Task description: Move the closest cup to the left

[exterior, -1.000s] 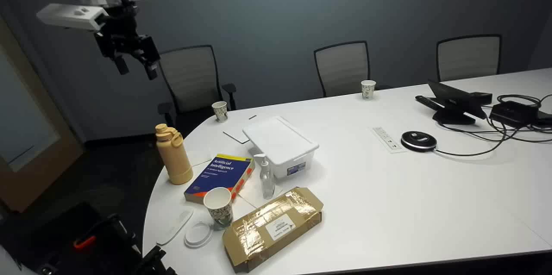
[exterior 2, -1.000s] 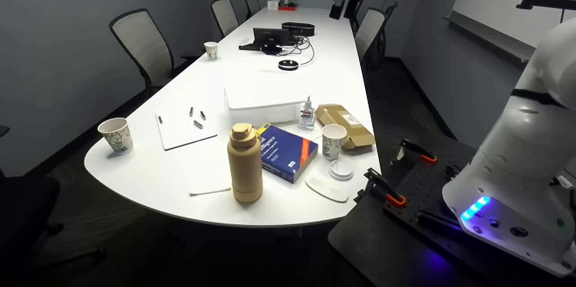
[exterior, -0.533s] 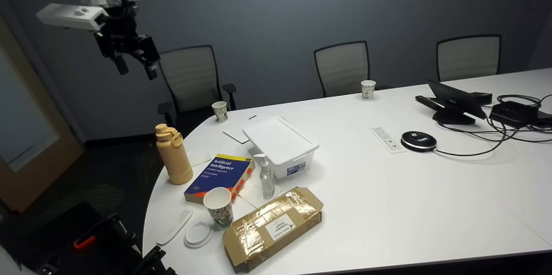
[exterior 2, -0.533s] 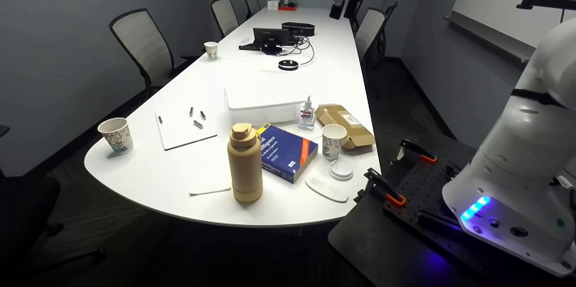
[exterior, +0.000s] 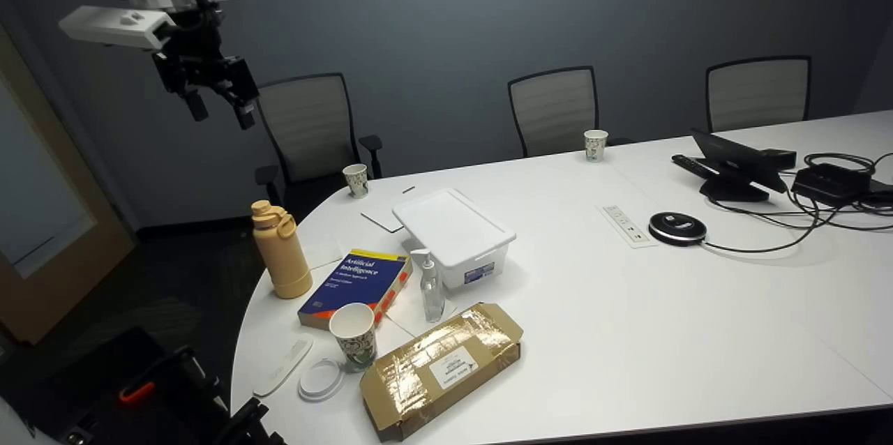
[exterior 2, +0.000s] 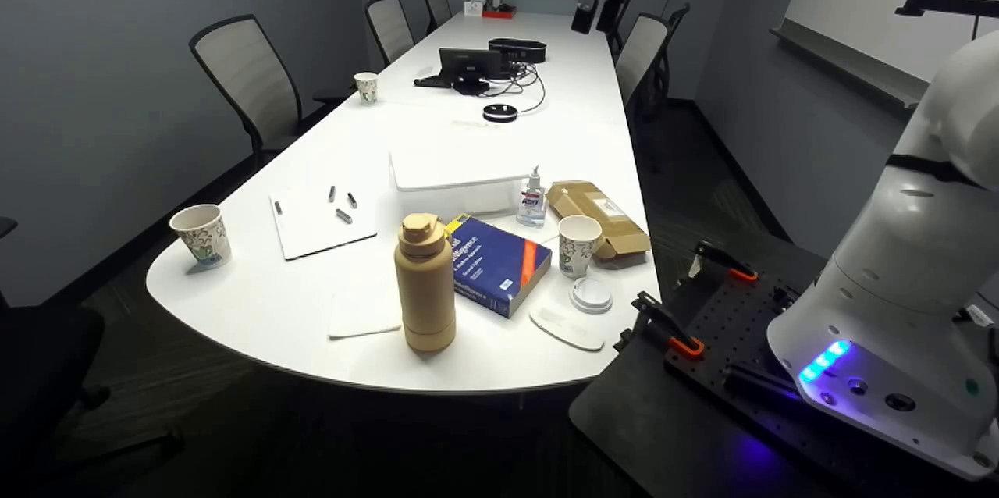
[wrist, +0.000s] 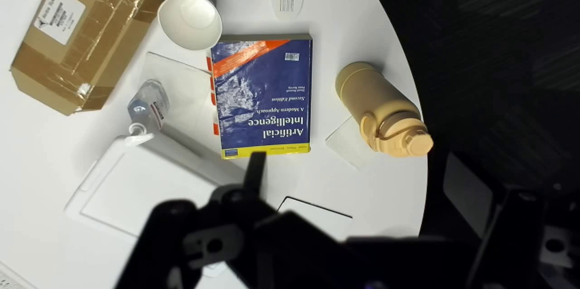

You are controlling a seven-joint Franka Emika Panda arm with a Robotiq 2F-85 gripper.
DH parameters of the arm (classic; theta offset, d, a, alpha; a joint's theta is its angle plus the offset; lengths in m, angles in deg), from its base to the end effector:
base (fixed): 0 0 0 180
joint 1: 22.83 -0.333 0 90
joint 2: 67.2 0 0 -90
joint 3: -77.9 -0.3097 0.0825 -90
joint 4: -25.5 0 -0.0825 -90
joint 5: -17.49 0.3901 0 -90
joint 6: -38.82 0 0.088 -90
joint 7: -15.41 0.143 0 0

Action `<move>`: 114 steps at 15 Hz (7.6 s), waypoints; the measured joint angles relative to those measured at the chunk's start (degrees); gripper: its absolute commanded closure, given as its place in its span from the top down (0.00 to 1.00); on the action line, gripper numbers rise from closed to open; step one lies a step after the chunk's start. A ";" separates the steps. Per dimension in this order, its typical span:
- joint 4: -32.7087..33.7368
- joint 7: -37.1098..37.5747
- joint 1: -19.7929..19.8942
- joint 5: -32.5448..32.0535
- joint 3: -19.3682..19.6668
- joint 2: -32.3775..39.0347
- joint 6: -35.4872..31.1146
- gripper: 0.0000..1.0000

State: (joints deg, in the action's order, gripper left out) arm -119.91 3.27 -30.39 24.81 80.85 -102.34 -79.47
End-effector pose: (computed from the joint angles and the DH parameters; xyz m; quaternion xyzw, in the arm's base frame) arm 0.3889 0.0424 0.4473 -0.9874 -0.1225 -0.0734 0.0686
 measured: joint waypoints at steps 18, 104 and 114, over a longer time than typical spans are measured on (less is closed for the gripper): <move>-12.20 14.73 7.95 -7.30 -1.29 29.54 -39.50 1.00; -3.48 29.42 -23.50 -25.58 1.80 63.91 -59.64 0.42; -2.19 27.71 -31.67 -17.69 9.02 64.33 -60.89 1.00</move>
State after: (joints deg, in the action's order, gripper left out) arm -122.10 30.97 -62.07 7.12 89.87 -38.01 -140.36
